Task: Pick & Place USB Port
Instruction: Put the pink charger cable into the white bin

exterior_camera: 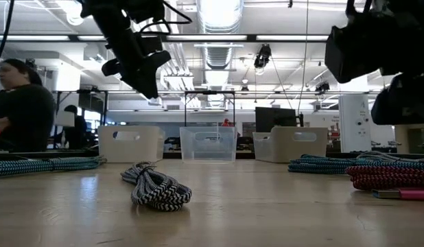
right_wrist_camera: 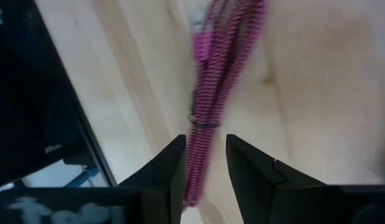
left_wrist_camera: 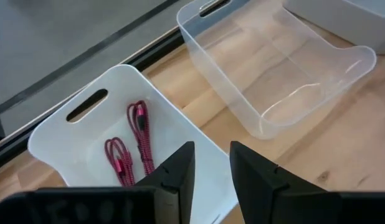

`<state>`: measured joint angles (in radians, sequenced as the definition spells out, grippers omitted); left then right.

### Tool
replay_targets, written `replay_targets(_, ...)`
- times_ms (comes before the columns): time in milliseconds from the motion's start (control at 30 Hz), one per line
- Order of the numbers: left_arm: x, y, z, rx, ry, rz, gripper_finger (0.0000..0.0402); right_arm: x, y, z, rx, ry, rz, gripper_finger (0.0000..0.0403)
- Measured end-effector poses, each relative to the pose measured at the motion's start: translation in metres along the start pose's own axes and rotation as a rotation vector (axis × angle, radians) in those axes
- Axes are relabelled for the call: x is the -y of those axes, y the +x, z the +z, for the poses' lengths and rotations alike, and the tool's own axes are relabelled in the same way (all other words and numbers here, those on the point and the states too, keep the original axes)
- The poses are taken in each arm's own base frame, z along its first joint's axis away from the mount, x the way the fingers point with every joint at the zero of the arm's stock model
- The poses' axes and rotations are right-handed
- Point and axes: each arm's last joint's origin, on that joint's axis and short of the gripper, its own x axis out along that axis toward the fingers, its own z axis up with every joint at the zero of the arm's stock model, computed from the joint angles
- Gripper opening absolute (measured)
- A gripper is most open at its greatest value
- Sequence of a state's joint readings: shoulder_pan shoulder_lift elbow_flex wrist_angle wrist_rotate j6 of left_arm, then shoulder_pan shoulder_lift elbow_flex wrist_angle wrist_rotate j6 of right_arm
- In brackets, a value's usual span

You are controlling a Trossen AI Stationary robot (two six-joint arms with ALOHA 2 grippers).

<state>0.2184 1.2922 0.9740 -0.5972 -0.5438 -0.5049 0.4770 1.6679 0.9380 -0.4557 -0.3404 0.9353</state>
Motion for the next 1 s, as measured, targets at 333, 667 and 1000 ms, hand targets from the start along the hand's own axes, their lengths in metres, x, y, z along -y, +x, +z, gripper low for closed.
replay_targets(333, 0.001, 0.001, -0.004, -0.01, 0.009, -0.007, 0.0106, -0.006, 0.015, 0.013, 0.044, -0.068, -0.068, 0.0112)
replay_targets(667, 0.001, 0.001, -0.004, -0.008, 0.051, -0.009, 0.0106, -0.011, 0.031, 0.014, 0.117, -0.148, -0.127, 0.011)
replay_targets(1000, 0.001, 0.001, -0.004, 0.001, 0.066, 0.006, 0.0106, -0.008, 0.049, 0.008, 0.096, -0.175, -0.192, 0.0094)
